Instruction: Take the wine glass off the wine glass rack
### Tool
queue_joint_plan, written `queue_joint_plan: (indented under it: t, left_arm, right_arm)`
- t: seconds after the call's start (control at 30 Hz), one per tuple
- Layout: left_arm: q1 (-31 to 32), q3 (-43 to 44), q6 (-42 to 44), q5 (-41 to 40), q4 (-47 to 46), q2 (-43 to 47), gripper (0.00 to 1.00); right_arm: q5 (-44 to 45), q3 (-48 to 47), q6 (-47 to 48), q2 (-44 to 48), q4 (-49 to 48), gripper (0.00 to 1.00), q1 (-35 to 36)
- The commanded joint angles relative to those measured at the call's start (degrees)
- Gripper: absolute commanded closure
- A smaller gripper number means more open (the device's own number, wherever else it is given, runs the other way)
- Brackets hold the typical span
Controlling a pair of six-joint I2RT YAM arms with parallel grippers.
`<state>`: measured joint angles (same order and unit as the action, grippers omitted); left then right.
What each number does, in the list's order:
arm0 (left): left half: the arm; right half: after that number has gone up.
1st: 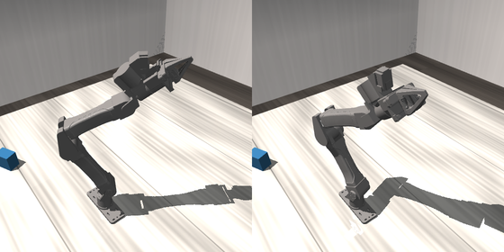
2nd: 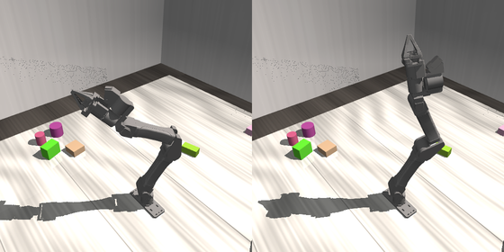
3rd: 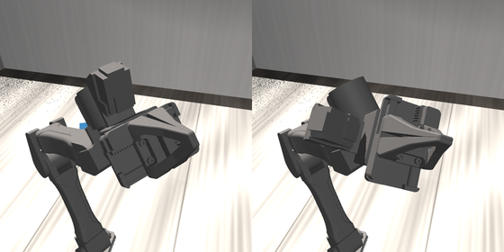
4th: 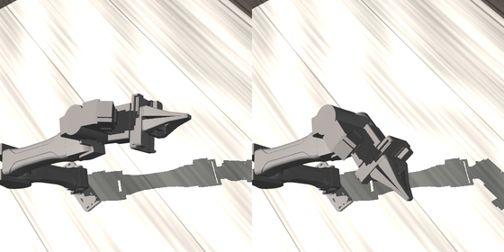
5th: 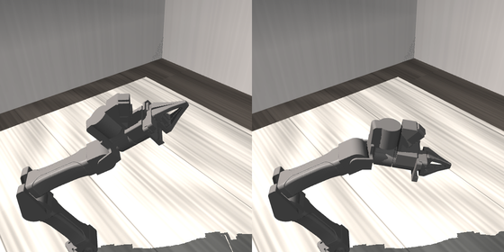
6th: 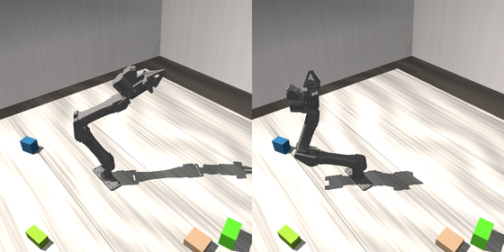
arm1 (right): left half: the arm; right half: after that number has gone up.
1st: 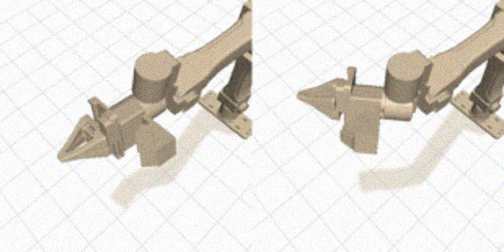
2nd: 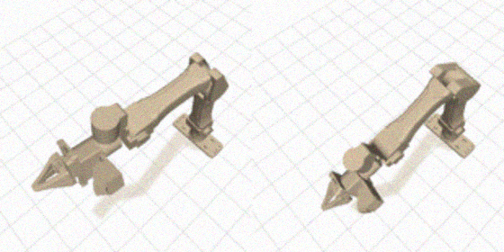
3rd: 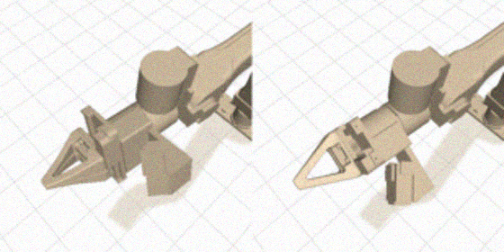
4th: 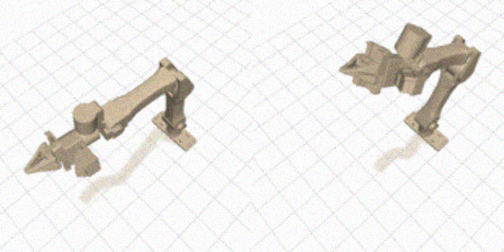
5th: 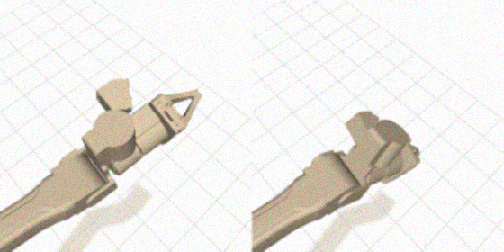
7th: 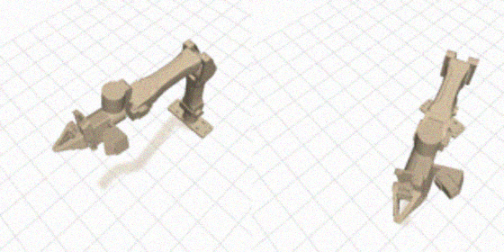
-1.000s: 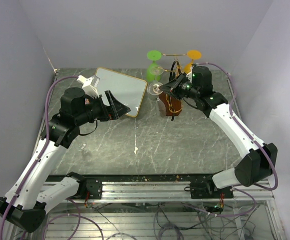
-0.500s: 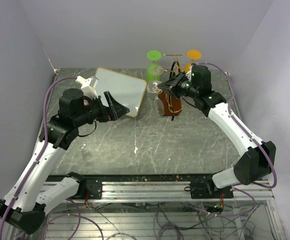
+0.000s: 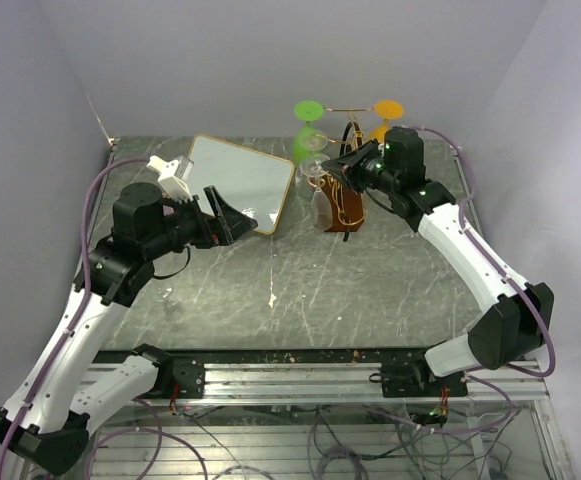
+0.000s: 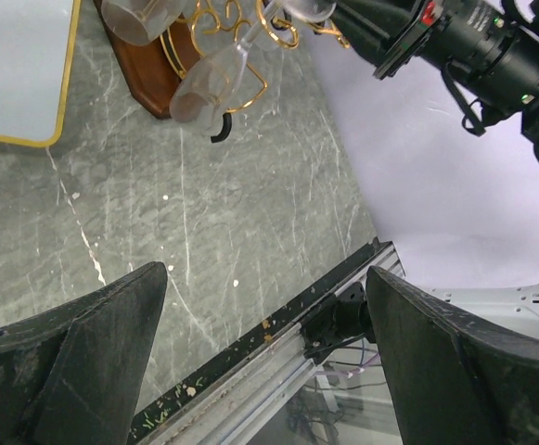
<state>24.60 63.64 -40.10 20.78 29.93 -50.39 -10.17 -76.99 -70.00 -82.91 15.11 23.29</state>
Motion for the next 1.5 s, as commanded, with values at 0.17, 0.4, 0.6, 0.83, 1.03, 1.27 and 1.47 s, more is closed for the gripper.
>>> queue_joint_plan:
  t: [0.17,0.4,0.6,0.83,1.03,1.27,1.47]
  left_arm:
    - [0.4,-3.4,-3.4,1.8,-1.0,1.5,0.01]
    - [0.4,-5.1,-4.1,1.7,-1.7,2.3,0.00]
    - [0.4,-4.5,-3.4,1.9,-1.5,1.6,0.01]
    - [0.4,-3.9,-3.2,1.8,-1.7,0.9,0.01]
    - [0.4,-3.9,-3.6,2.2,-2.5,0.8,0.00]
    - [0.4,-5.6,-6.7,6.4,-9.2,-1.0,0.00]
    - [0.4,-8.8,-11.5,9.2,-17.4,-0.8,0.00]
  right_arm:
    - [7.3,-2.2,-3.1,2.8,4.2,1.00,0.3]
    - [11.6,-4.3,-3.7,3.7,10.5,1.00,0.3]
    - [11.8,-2.5,-4.4,6.4,10.4,1.00,0.3]
    - [11.4,-2.4,-3.7,9.0,11.9,1.00,0.3]
    - [9.8,-0.2,-3.2,11.7,12.4,1.00,0.2]
    - [-0.3,5.3,-0.5,15.9,6.8,1.00,0.2]
    - [-16.1,11.0,0.3,19.0,-0.7,1.00,0.2]
